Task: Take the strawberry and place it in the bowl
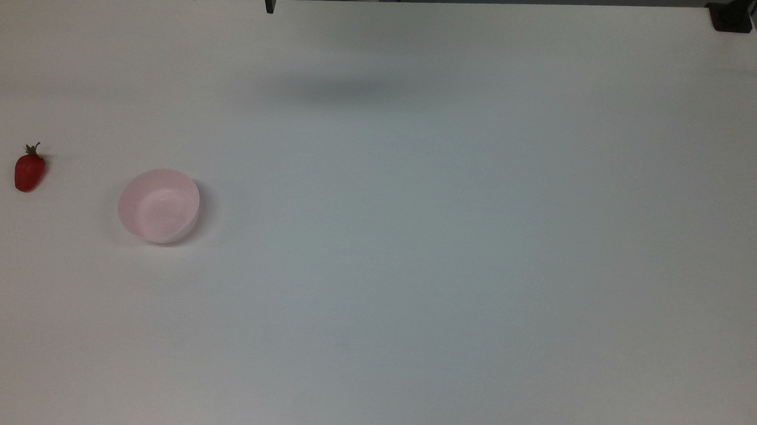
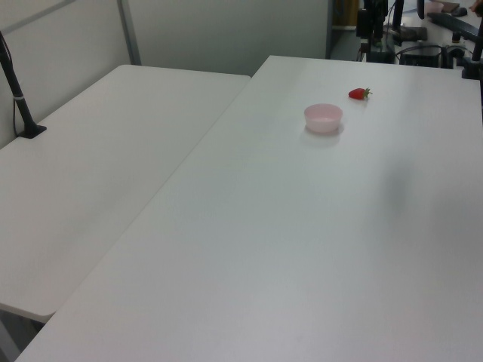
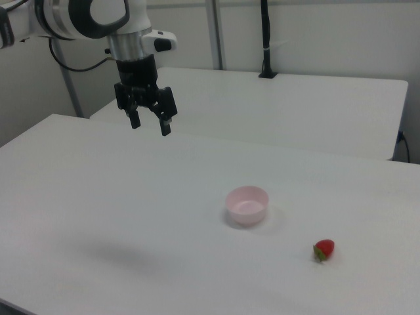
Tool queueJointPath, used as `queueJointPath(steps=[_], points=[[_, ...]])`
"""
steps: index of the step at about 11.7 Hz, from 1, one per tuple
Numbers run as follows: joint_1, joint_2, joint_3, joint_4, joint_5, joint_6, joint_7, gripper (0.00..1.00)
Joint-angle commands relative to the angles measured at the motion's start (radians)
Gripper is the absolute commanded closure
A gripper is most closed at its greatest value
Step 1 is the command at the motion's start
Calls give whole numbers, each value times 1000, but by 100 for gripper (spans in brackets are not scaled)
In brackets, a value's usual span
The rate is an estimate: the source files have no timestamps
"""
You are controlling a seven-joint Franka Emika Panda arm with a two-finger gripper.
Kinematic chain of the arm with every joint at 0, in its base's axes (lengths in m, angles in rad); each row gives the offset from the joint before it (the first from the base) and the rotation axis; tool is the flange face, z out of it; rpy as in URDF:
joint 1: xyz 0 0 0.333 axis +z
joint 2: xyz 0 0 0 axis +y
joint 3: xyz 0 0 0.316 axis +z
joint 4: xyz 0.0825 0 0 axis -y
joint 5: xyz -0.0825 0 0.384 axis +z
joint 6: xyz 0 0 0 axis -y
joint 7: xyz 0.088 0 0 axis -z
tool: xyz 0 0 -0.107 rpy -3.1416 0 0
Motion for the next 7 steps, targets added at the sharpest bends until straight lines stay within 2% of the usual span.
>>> queueJointPath(steps=[1, 7], points=[[0, -15, -6, -5, -12, -15, -17, 0], [-11, -4, -6, -5, -14, -6, -16, 0]])
